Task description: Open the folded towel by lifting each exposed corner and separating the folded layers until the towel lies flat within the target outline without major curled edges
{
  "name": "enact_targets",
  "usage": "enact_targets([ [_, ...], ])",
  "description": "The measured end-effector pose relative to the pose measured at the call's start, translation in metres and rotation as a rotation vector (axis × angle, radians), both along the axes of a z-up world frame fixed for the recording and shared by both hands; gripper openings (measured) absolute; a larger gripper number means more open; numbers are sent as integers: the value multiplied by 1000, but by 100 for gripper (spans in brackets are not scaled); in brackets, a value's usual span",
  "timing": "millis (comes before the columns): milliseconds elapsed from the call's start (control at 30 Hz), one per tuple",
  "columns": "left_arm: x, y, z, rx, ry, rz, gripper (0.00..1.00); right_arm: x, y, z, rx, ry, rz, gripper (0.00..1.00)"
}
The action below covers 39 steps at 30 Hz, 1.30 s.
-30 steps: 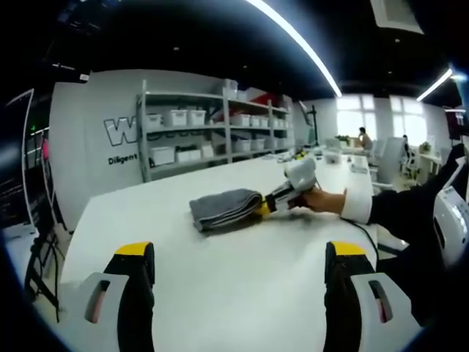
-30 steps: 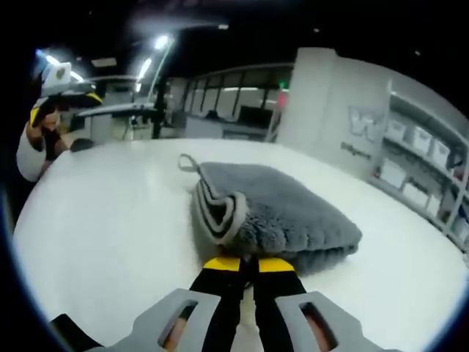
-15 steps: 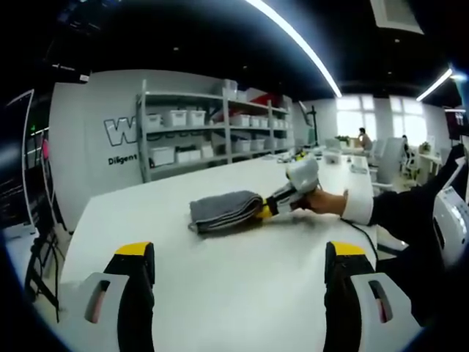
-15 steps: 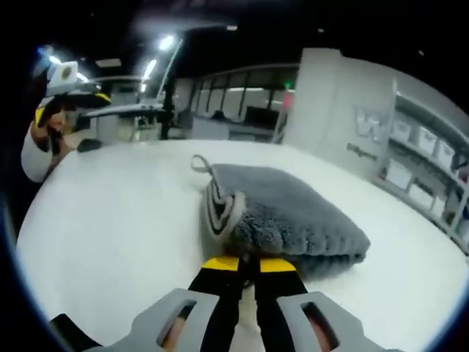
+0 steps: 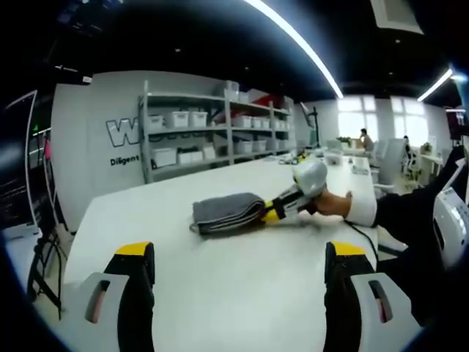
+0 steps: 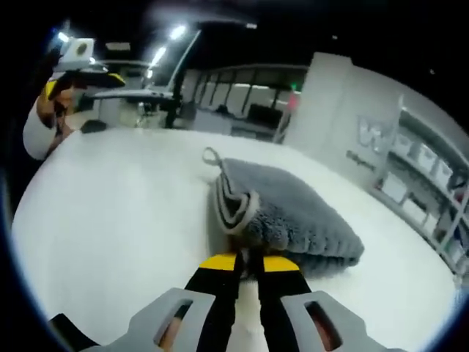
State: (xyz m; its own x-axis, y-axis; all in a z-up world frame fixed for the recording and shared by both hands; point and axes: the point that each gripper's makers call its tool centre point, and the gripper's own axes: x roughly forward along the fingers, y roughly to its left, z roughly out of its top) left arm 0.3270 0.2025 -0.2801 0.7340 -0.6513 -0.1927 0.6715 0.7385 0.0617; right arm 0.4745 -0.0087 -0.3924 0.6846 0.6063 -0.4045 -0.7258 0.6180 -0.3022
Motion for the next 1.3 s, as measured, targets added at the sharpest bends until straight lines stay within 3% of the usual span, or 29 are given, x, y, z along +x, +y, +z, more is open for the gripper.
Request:
enact_targets([
  [200,1,1,0,1,1,1,95,-2,0,1,-33,-24,-7,1],
  [400,0,0,-1,2,1,2,95,-9,6,5,44,21,18,0],
  [1300,2,-3,-4,5,5,-10,93,-34,37,5,62,40,122,0],
])
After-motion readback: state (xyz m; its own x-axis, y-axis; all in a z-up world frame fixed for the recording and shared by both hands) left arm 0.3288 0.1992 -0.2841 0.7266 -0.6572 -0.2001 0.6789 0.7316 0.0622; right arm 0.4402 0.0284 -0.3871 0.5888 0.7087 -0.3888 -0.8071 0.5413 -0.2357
